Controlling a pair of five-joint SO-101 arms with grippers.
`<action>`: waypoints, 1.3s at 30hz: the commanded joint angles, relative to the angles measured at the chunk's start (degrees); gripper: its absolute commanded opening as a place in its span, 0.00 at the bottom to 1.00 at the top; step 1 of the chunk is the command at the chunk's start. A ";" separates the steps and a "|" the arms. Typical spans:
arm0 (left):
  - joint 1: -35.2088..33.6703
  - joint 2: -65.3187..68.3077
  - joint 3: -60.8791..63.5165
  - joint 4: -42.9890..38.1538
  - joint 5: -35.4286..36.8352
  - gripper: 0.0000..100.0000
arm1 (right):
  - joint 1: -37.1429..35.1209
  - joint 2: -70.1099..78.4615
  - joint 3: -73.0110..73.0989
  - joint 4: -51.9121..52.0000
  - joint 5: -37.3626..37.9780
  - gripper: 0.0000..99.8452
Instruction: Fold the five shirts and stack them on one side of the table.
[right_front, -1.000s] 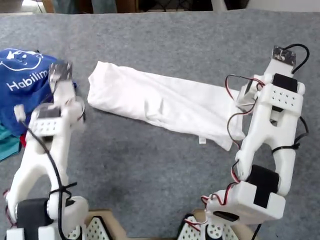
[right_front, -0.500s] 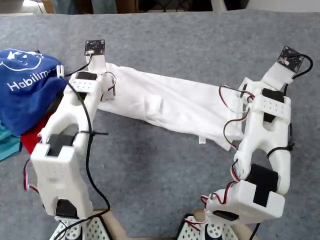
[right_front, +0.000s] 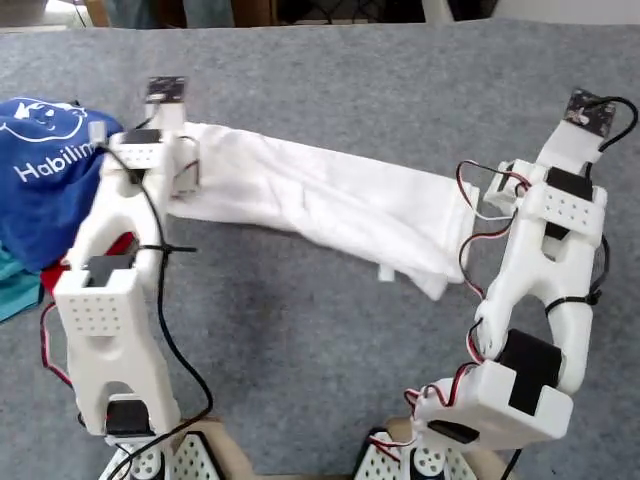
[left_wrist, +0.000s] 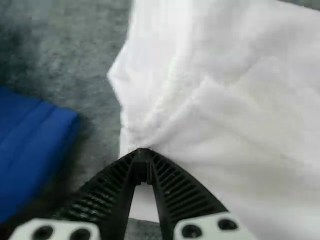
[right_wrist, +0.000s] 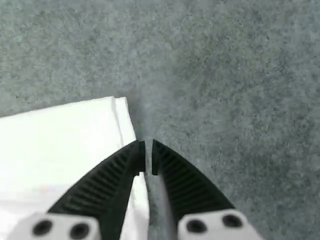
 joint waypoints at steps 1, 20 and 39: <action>-1.36 -0.26 -1.63 0.53 -2.02 0.03 | -2.64 -0.22 -2.07 4.75 3.60 0.04; 10.07 -5.45 -1.71 10.20 -9.76 0.03 | -7.91 12.79 4.53 13.71 11.78 0.02; 8.57 -8.44 -2.95 3.52 -7.12 0.03 | -4.22 0.13 -2.59 16.09 13.10 0.02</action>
